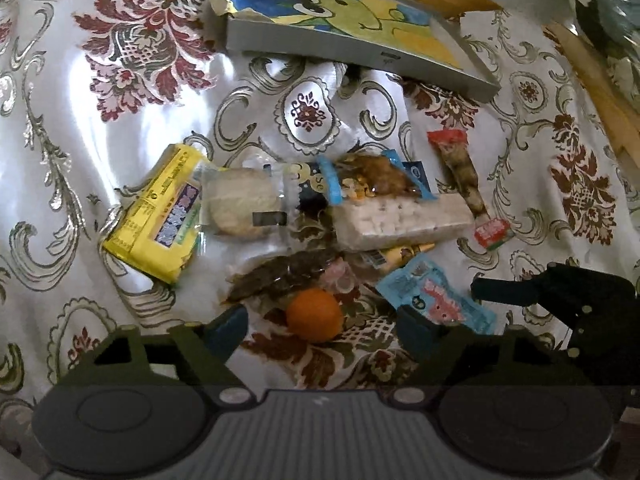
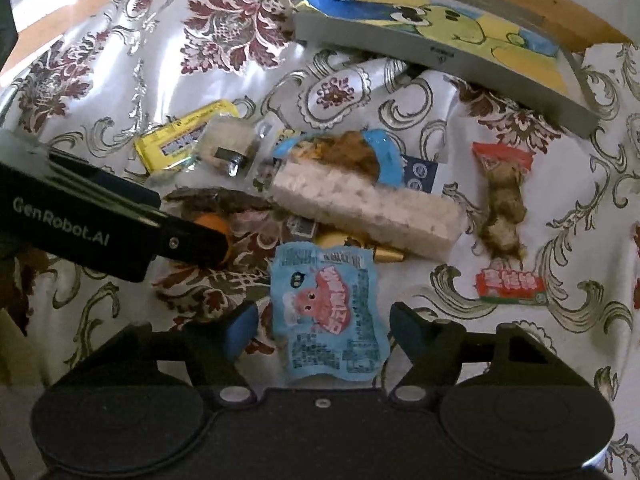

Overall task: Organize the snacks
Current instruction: 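Move right tool toward blue candy packet while left tool approaches the orange mandarin, then close right tool on blue candy packet while left tool grasps the orange mandarin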

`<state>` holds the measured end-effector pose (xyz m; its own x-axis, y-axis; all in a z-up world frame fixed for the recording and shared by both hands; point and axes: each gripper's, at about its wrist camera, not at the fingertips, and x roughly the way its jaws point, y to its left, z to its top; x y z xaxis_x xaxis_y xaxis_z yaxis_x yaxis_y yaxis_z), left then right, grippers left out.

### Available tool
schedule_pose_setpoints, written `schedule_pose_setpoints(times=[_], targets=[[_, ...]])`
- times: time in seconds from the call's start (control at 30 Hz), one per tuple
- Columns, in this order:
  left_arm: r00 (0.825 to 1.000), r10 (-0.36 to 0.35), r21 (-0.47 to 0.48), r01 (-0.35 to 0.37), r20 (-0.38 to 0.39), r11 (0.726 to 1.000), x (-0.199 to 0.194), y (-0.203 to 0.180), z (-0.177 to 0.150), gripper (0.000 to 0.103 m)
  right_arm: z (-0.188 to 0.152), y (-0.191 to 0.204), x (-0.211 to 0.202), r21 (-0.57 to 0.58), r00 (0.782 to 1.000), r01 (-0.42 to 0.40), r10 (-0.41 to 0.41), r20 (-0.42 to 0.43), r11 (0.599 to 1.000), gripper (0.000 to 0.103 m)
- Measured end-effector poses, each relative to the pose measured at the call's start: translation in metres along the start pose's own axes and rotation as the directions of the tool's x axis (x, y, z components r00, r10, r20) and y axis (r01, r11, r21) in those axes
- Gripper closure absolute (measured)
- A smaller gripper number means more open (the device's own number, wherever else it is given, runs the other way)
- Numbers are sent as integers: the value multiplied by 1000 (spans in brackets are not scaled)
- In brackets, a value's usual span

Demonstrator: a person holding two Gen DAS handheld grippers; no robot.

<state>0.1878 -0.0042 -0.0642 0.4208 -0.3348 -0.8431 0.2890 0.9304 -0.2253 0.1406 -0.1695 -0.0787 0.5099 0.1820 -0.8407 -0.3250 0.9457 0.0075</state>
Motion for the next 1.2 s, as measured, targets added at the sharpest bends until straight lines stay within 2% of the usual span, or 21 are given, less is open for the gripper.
schedule_pose_setpoints(times=[0.17, 0.27, 0.4, 0.53, 0.67, 0.83, 1.03, 1.1, 1.2], targets=[[1000, -10, -2, 10, 12, 1000, 4, 1, 1, 30, 1, 0, 4, 7, 1000, 1, -1, -20, 1000, 33], [1000, -23, -20, 23, 7, 1000, 3, 3, 1, 38, 0, -1, 4, 8, 1000, -1, 1, -23, 1000, 34], [999, -32, -40, 32, 0, 999, -3, 1, -4, 39, 0, -1, 4, 9, 1000, -1, 1, -21, 1000, 34], [997, -76, -67, 74, -32, 995, 1, -1, -10, 39, 0, 0, 4, 7, 1000, 0, 0, -25, 1000, 34], [999, -34, -64, 32, -30, 997, 10, -1, -8, 39, 0, 0, 4, 7, 1000, 3, -3, -28, 1000, 34], [997, -61, -152, 53, -45, 987, 21, 6, -4, 39, 0, -1, 6, 18, 999, 15, -15, -29, 1000, 34], [995, -74, -232, 58, -64, 971, 25, 10, -3, 53, 1, -3, 8, 38, 999, 15, -13, -33, 999, 35], [995, -73, -260, 54, -62, 964, 23, 12, -3, 61, 1, -3, 8, 47, 999, 8, -6, -35, 999, 38], [995, -81, -287, 60, -62, 956, 23, 13, -2, 65, 1, -1, 8, 35, 999, 11, -10, -38, 999, 40]])
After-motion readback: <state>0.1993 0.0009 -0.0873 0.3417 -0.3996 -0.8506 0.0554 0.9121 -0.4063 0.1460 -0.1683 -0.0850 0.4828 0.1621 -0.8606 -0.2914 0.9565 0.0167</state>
